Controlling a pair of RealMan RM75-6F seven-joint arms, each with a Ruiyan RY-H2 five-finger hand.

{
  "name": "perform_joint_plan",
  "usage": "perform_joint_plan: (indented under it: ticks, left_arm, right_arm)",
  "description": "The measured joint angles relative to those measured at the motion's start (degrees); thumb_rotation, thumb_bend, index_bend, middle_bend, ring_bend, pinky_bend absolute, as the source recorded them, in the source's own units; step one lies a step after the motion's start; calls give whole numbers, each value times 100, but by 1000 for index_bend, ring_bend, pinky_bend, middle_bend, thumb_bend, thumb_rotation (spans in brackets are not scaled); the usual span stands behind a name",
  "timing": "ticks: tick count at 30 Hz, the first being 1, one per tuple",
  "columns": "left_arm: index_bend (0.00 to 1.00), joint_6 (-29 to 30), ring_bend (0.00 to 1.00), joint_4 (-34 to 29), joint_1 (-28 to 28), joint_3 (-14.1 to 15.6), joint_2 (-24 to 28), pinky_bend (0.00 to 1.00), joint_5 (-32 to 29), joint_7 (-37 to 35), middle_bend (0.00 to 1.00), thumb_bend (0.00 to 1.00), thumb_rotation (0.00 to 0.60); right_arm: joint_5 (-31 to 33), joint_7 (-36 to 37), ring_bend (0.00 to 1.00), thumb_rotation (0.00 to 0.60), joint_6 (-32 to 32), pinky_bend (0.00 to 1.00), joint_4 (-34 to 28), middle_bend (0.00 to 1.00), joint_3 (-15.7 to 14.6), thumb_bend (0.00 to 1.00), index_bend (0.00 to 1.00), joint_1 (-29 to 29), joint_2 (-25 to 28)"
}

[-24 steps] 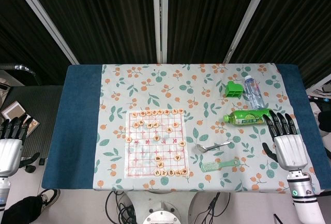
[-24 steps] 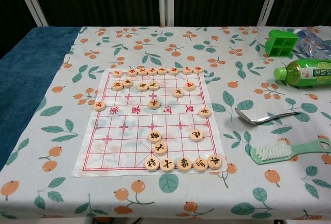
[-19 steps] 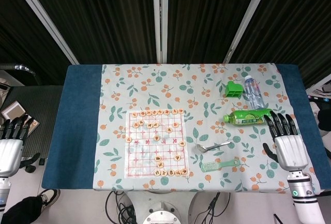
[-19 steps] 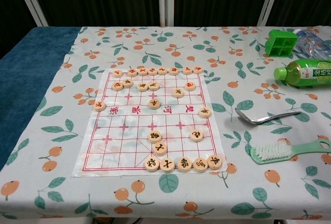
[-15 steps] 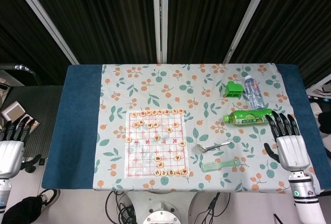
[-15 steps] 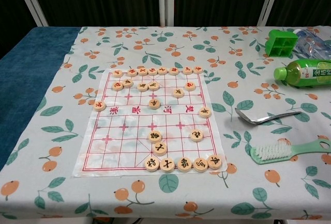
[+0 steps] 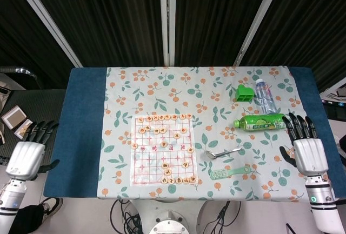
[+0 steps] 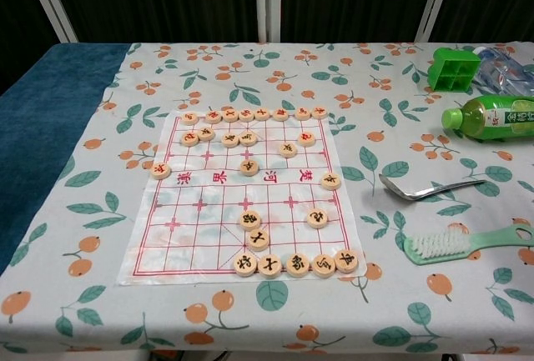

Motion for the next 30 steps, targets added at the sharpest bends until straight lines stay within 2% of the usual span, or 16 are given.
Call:
perform_joint_plan:
  ticks: [7, 16, 22, 28, 30]
  left_arm:
    - [98, -687, 0, -65, -524, -102, -308, 0, 23, -432, 64, 150, 600]
    - [86, -1799, 0, 184, -1604, -285, -1078, 0, 231, 71, 93, 214, 600]
    - [97, -2296, 0, 581, -2146, -401, -1695, 0, 200, 151, 93, 226, 600]
    - [154, -2570, 0, 1301, -2566, -539, -2395, 0, 71, -360, 98, 234, 600]
    - [210, -2649, 0, 1563, -2735, -551, -2632, 0, 82, -584, 109, 235, 600]
  right_arm:
    - [15, 139, 0, 600, 20, 0, 97, 0, -5, 236, 0, -32, 7]
    - [-20, 336, 0, 600, 273, 0, 197, 0, -60, 236, 0, -237, 57]
    - [-12, 529, 0, 600, 430, 0, 245, 0, -69, 236, 0, -366, 97]
    - [-46, 602, 0, 600, 536, 0, 259, 0, -32, 236, 0, -414, 119]
    - [-46, 623, 0, 600, 548, 0, 267, 0, -17, 236, 0, -422, 129]
